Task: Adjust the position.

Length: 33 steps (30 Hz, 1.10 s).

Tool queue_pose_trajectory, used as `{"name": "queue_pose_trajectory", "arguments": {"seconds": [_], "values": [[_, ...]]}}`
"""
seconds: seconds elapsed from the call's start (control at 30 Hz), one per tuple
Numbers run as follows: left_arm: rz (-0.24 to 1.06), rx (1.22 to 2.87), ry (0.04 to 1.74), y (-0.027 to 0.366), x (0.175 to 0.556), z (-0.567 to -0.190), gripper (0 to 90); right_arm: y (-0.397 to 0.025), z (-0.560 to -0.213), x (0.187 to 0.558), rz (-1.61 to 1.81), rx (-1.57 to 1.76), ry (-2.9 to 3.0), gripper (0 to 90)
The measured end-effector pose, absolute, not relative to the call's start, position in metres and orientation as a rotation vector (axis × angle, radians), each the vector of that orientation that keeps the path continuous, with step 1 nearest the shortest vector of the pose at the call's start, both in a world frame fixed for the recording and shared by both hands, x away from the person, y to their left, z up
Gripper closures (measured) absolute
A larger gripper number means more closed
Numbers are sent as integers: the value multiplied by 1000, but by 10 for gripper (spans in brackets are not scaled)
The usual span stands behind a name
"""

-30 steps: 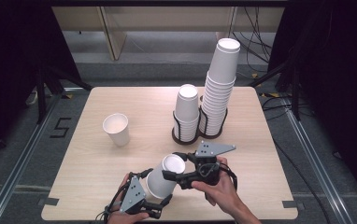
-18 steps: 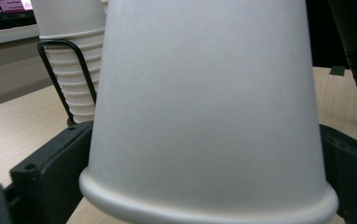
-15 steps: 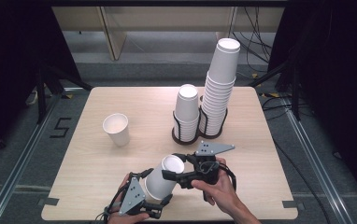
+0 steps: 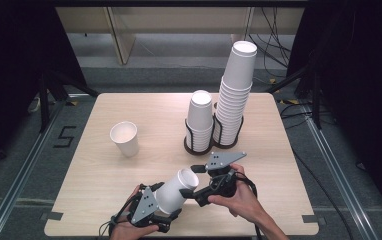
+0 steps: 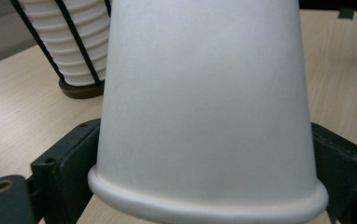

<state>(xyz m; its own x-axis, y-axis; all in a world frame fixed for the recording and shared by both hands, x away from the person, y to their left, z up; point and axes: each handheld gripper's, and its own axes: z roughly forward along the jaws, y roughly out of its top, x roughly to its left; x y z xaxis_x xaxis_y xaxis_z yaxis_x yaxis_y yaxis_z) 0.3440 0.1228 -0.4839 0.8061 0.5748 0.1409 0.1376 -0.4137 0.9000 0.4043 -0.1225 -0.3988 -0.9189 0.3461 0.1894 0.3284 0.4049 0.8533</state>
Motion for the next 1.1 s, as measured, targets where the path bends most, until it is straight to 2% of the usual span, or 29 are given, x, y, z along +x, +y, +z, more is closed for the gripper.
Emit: {"name": "queue_pose_trajectory", "arguments": {"seconds": [0.1, 0.23, 0.73, 1.1], "values": [[544, 2037, 496, 122, 344, -485, 81, -123, -394, 402, 1505, 535, 2630, 161], [508, 2067, 462, 119, 344, -486, 90, -125, -391, 400, 1405, 473, 2693, 160], [525, 2213, 302, 115, 336, -474, 97, -117, -390, 388, 1132, 240, 2784, 167], [533, 2264, 184, 117, 332, -464, 97, -100, -404, 378, 889, 27, 2851, 162]]}}
